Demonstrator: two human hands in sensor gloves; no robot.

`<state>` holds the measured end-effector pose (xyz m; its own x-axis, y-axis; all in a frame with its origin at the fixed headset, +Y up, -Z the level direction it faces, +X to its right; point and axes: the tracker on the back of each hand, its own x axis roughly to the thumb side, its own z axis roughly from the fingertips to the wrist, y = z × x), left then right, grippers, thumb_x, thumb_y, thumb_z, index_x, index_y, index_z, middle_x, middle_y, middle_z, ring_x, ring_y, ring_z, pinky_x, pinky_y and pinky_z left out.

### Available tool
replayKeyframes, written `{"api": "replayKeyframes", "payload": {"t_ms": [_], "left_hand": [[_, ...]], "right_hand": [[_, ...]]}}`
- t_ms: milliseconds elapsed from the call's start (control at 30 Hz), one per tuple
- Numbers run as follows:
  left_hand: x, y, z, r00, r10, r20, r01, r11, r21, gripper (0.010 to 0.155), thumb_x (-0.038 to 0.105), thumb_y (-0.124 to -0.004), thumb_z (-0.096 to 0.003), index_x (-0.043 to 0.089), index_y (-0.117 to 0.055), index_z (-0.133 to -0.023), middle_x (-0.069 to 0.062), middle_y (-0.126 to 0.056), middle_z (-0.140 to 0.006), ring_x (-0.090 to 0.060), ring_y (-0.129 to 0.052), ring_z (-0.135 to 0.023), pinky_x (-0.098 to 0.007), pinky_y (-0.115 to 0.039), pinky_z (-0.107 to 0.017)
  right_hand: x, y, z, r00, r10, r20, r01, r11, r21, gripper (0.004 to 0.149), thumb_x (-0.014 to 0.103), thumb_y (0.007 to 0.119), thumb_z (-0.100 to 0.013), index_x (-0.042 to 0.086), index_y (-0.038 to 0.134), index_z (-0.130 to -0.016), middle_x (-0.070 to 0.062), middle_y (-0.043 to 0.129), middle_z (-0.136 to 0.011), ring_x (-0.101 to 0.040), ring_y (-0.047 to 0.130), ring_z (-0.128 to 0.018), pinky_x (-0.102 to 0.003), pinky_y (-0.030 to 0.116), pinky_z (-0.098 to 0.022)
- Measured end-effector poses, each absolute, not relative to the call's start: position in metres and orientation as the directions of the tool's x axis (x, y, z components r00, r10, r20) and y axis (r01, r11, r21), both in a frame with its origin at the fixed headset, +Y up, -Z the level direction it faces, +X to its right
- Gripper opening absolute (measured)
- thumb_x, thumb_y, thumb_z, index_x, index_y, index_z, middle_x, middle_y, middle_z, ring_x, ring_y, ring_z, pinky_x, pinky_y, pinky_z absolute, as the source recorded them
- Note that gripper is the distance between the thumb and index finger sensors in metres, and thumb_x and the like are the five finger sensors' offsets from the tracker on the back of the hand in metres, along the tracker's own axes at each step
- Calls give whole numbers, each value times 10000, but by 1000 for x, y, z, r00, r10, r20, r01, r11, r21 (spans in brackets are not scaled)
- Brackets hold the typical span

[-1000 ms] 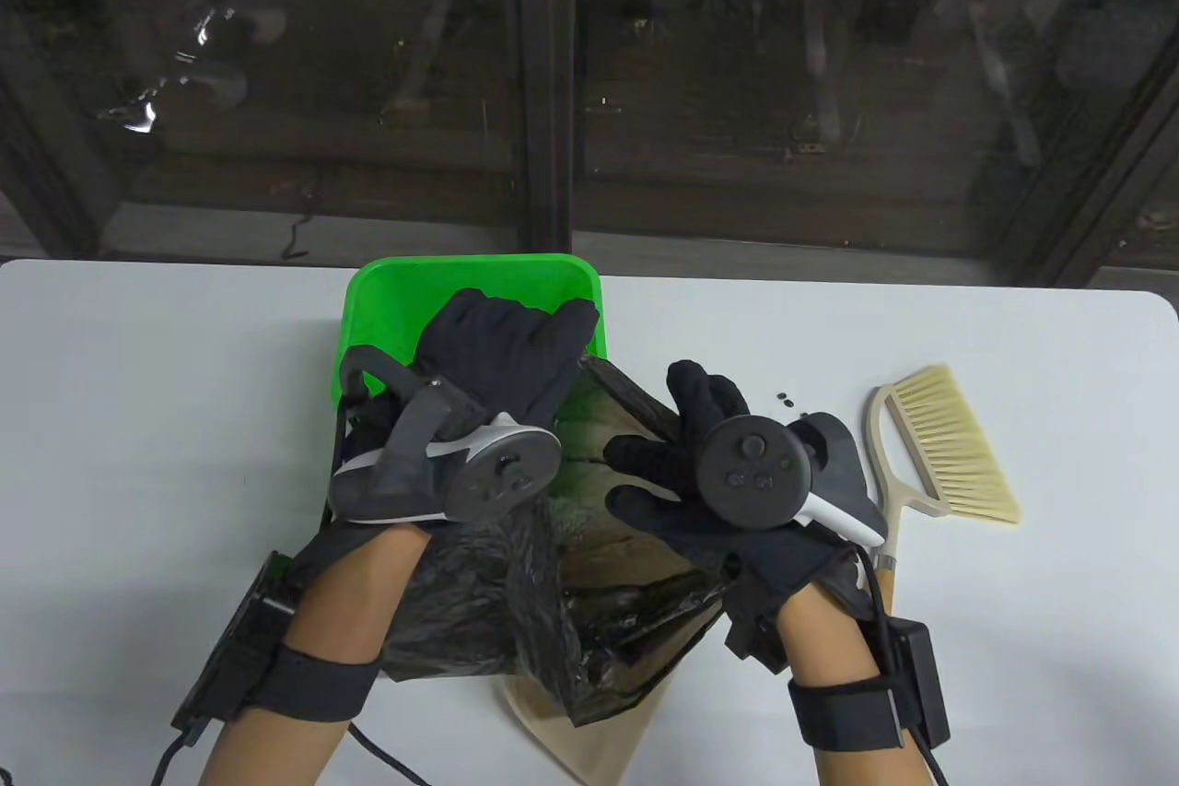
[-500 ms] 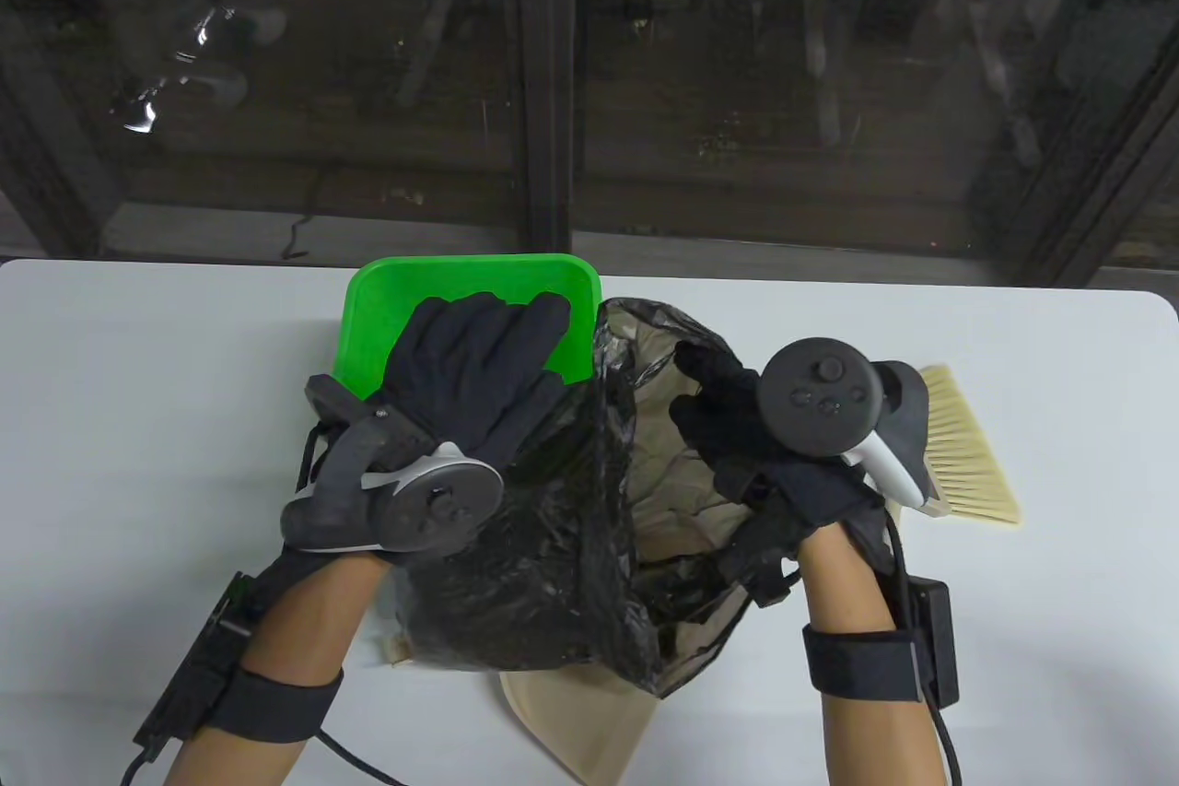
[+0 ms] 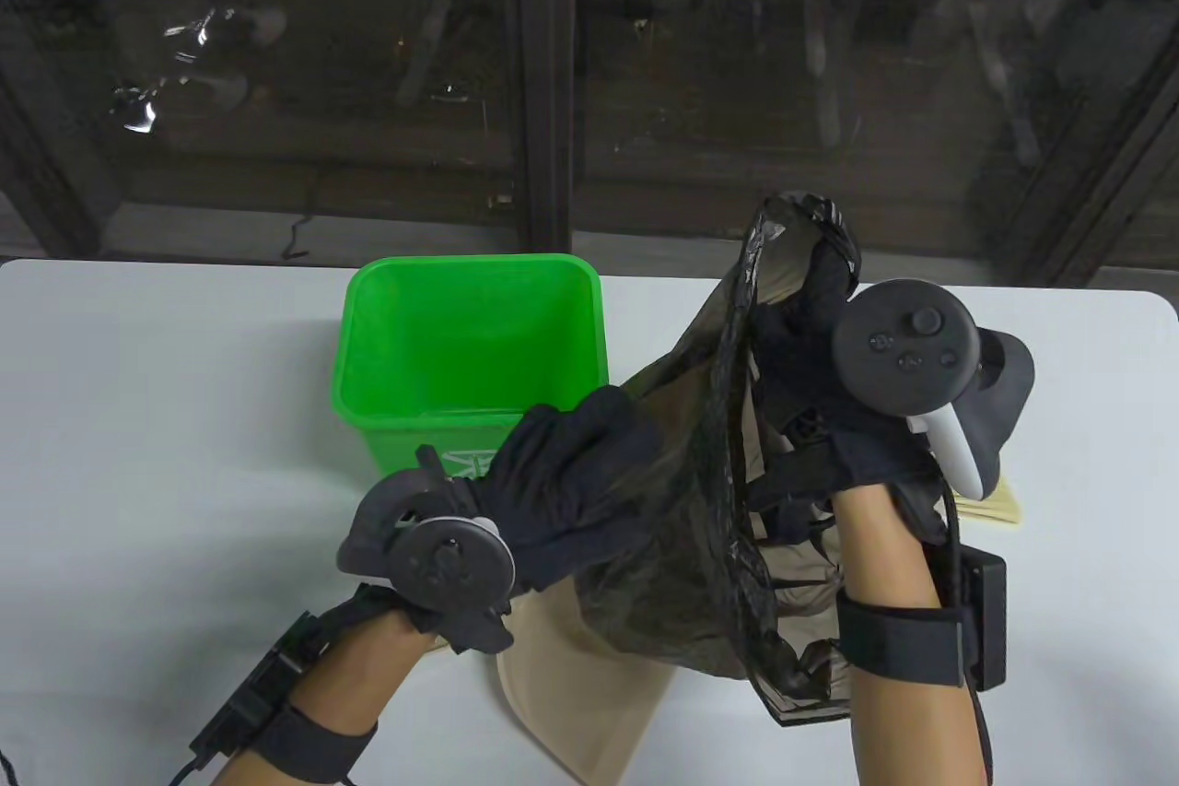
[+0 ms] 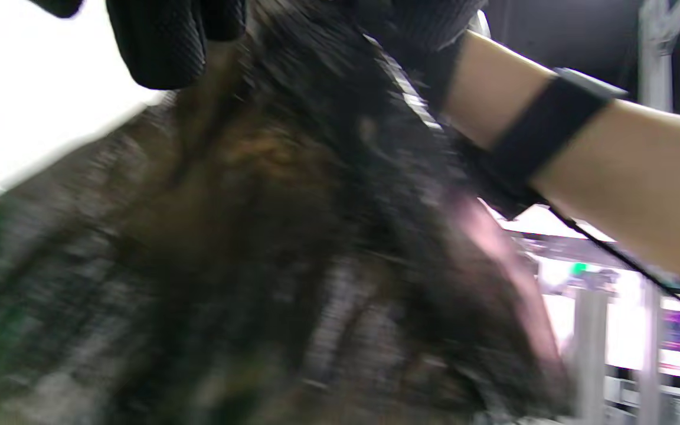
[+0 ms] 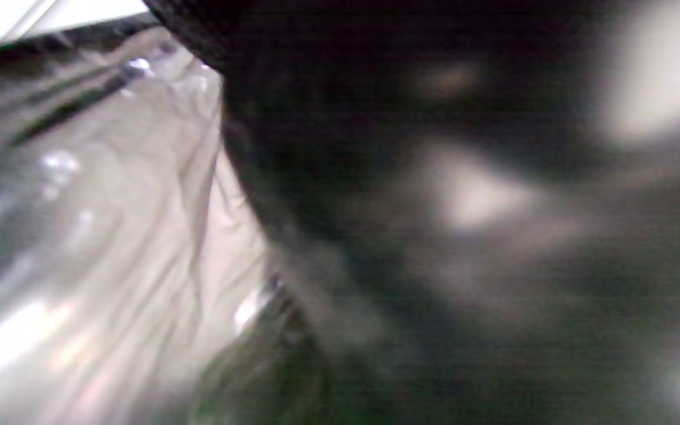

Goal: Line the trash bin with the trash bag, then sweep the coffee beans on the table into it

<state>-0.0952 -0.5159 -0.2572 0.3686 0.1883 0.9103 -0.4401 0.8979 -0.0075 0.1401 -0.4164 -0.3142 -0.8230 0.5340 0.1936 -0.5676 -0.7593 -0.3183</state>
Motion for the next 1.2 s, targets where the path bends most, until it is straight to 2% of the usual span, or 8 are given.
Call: {"api": "replayKeyframes", "payload": {"t_ms": [167,233,400,600,733,867,1067,1200], "left_hand": [[-80,-521,-251,366,190,911,-355,933,-53,644,442,-555,-734,142,-321,-1255,-516,-200,-1174,-739,-462,-1015,-822,-352,-656],[-77,-523,-254,378,202,903,-343,937,-66,653,453,-557,-734,137,-291,-1240,-517,-181,-1170,-751,-415,-1012,-826,-331,-649],[-74,-530,-272,474,245,846,-307,946,-102,661,459,-545,-738,72,-388,-1251,-537,-228,-1164,-781,-386,-981,-825,-324,-636],[-81,-525,-290,522,333,785,-403,908,-117,752,414,-527,-752,-177,-364,-1187,-465,-395,-1167,-750,-455,-970,-813,-349,-649],[-106,-503,-299,661,248,708,-452,885,112,750,392,-547,-750,-212,-373,-1159,-444,-526,-1093,-698,-630,-902,-807,-447,-639],[-133,-477,-319,832,148,535,-341,897,281,747,354,-603,-743,-232,-358,-1135,-365,-648,-1002,-552,-842,-753,-759,-597,-611],[-144,-468,-349,939,7,345,-94,967,237,698,203,-676,-723,-114,-238,-1164,-109,-870,-724,-318,-985,-481,-663,-725,-570],[-130,-466,-363,937,-205,284,159,971,176,746,182,-683,-719,-59,-130,-1158,-102,-873,-724,-319,-992,-491,-669,-720,-583]], "right_hand": [[120,-409,-313,-844,494,211,-537,-771,-343,792,265,776,-515,-172,293,-965,-67,932,-536,5,969,-148,-347,912,-216],[112,-405,-311,-879,422,223,-477,-795,-375,810,279,770,-516,-179,270,-960,-51,931,-535,43,960,-132,-315,925,-200],[99,-393,-303,-815,489,311,-574,-752,-323,816,267,769,-519,-176,245,-961,-65,925,-539,31,957,-128,-325,921,-202],[93,-383,-289,-817,424,390,-553,-765,-328,813,273,760,-525,-137,228,-984,-58,917,-547,13,947,-143,-347,907,-238],[106,-388,-285,-932,207,297,-323,-844,-427,834,293,772,-520,-89,214,-1008,-46,915,-551,4,939,-155,-360,901,-268],[125,-404,-296,-980,62,190,-128,-925,-358,865,311,801,-508,-13,196,-1034,-42,914,-543,-7,935,-160,-373,895,-286],[143,-435,-328,-990,-141,8,141,-990,2,816,296,800,-514,124,215,-1056,-48,914,-550,-25,939,-190,-391,886,-317],[145,-440,-343,-936,-334,-107,337,-942,-5,847,304,795,-511,155,147,-1035,-38,907,-565,-21,942,-208,-391,886,-323]]}}
